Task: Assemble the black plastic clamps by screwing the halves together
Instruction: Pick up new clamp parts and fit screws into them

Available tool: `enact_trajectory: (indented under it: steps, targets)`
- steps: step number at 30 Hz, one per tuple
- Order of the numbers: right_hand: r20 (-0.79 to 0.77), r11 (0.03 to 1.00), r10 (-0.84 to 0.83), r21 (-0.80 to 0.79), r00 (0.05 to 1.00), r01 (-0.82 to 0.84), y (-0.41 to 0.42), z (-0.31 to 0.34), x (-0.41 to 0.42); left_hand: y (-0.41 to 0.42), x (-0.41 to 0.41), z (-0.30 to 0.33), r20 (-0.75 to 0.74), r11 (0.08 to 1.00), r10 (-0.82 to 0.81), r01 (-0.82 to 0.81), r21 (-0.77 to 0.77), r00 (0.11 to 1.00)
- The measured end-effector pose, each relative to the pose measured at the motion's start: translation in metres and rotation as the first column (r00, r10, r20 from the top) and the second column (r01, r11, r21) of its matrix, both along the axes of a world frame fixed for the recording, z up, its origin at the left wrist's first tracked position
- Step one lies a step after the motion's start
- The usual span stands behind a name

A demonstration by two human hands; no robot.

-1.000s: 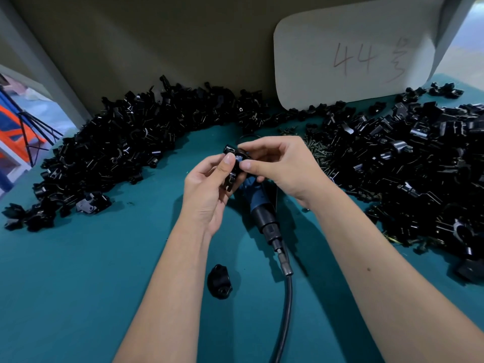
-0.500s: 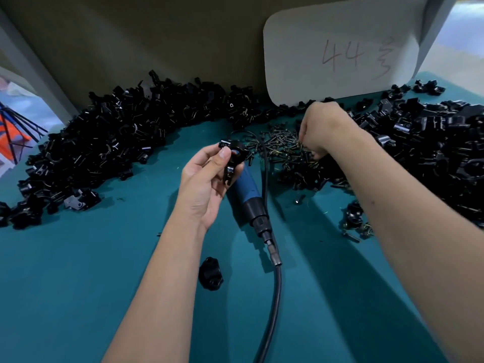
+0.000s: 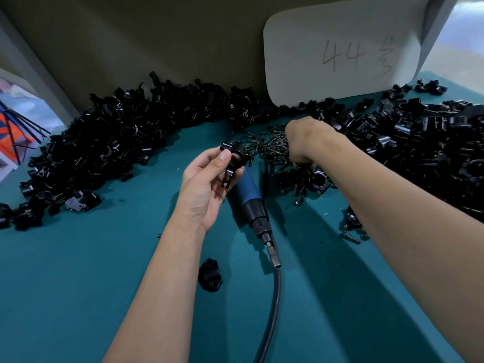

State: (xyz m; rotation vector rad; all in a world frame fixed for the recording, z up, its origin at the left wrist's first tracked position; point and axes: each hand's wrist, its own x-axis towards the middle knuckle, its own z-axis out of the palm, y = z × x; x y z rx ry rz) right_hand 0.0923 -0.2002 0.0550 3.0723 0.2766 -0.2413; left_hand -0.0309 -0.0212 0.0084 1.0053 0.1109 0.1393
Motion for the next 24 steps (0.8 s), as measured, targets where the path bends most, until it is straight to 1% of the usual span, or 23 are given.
enact_trajectory:
  steps: [2, 6, 8, 10, 12, 13, 15, 18, 21, 24]
  targets:
    - [-0.031, 0.999, 0.007, 0.048, 1.0, -0.005, -0.005, -0.001, 0.003, 0.0, -0.001, 0.0, 0.003, 1.0, -0.001, 0.001, 0.002, 1.0]
    - [-0.134, 0.966, -0.002, 0.257, 0.991, 0.037, -0.018, -0.001, 0.009, 0.0, 0.0, 0.0, -0.007, 1.0, 0.007, -0.007, -0.009, 1.0]
    - [-0.152, 0.933, -0.017, 0.354, 0.988, 0.071, -0.025, 0.0, 0.007, 0.0, 0.0, 0.0, -0.01, 1.0, 0.007, -0.007, -0.01, 1.0]
    - [-0.084, 0.912, 0.01, 0.409, 0.996, 0.026, -0.028, 0.001, 0.003, 0.0, 0.0, 0.001, -0.012, 1.0, 0.01, -0.01, -0.013, 1.0]
    - [0.017, 0.901, 0.084, 0.425, 0.996, -0.083, -0.028, 0.004, -0.001, 0.001, 0.0, 0.001, -0.015, 1.0, 0.015, -0.015, -0.019, 1.0]
    - [0.031, 0.892, 0.126, 0.433, 0.992, -0.127, -0.026, 0.006, -0.004, 0.0, 0.0, 0.002, -0.013, 1.0, 0.014, -0.014, -0.019, 1.0]
    - [0.026, 0.88, 0.205, 0.433, 0.978, -0.196, -0.019, 0.008, -0.009, 0.0, 0.0, 0.002, -0.009, 1.0, 0.011, -0.011, -0.011, 1.0]
    - [-0.02, 0.892, 0.262, 0.386, 0.965, -0.234, -0.005, 0.005, -0.013, 0.0, -0.001, 0.002, -0.009, 1.0, 0.01, -0.01, 0.002, 1.0]
    - [-0.054, 0.94, 0.242, 0.26, 0.969, -0.22, 0.007, -0.002, -0.015, 0.001, -0.001, 0.002, -0.007, 1.0, 0.014, -0.014, -0.001, 1.0]
    - [0.0, 0.972, 0.19, 0.141, 0.982, -0.188, 0.015, -0.006, -0.014, 0.002, -0.001, 0.002, -0.002, 1.0, 0.012, -0.012, -0.001, 1.0]
